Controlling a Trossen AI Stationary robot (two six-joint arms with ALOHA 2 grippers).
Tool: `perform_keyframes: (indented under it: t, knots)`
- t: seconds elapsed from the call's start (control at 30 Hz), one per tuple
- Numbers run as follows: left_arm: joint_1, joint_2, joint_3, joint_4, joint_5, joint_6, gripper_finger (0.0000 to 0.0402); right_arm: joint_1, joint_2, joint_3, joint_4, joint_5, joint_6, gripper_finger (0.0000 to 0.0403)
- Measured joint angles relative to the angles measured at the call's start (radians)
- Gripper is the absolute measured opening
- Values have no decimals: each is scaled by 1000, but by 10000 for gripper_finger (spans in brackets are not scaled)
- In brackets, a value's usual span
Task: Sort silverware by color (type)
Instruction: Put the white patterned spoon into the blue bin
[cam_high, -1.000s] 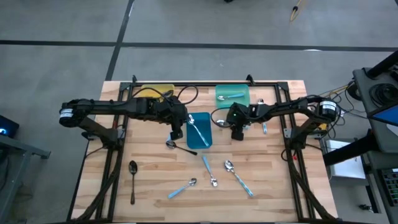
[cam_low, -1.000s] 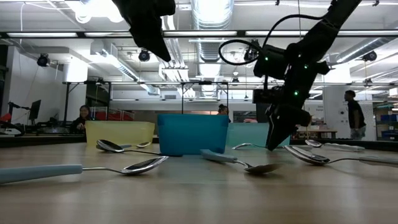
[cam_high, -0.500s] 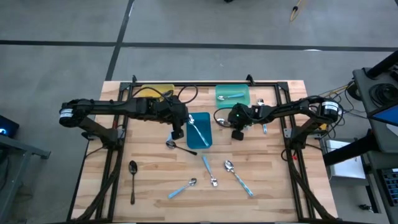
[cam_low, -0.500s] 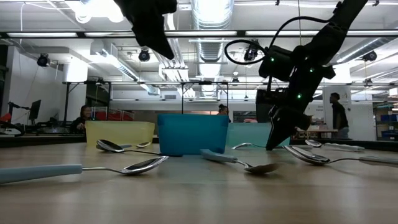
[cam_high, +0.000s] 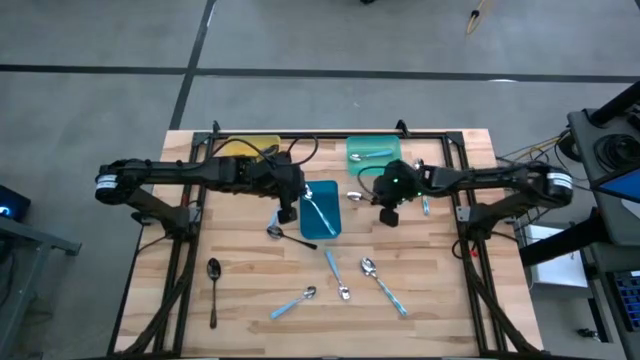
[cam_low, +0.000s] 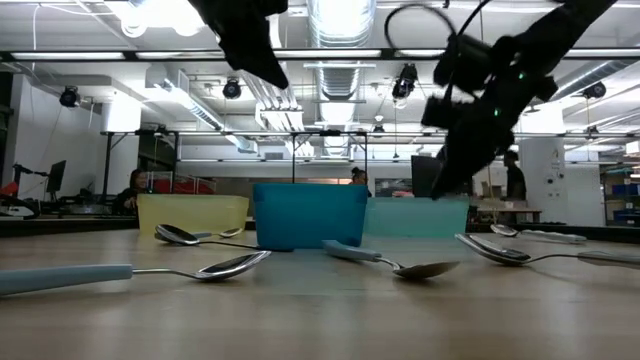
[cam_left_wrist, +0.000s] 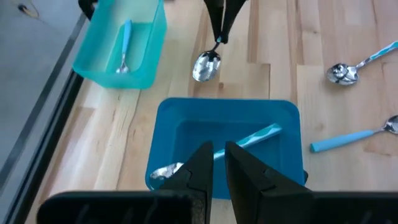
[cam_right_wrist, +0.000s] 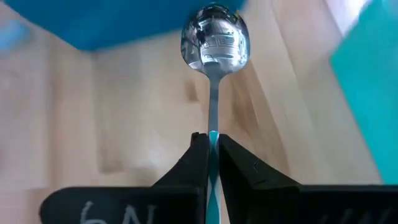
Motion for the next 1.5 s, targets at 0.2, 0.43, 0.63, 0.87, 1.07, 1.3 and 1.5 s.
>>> perform_keyframes:
  t: [0.2, 0.43, 0.63, 0.87, 1.07, 1.3, 1.5]
  knots:
    - [-9, 0, 0, 55, 10, 43, 25, 0, -124, -5, 68, -140, 36, 13]
    - [-41, -1, 0, 121, 114, 97, 25, 0, -142, -72, 393, -398, 118, 13]
    - [-93, -1, 0, 157, 119, 142, 25, 1, -114, -97, 606, -542, 187, 13]
    - [-138, -14, -99, 357, 169, 181, 25, 14, -101, -97, 841, -662, 260, 13]
    - [-136, -31, -211, 624, 168, 181, 25, 72, -100, -97, 994, -680, 286, 13]
    - [-137, -31, -229, 878, 169, 232, 26, 156, -100, -97, 1162, -627, 341, 13]
    - [-127, -31, -229, 1008, 327, 235, 55, 202, -100, -97, 1189, -559, 384, 13]
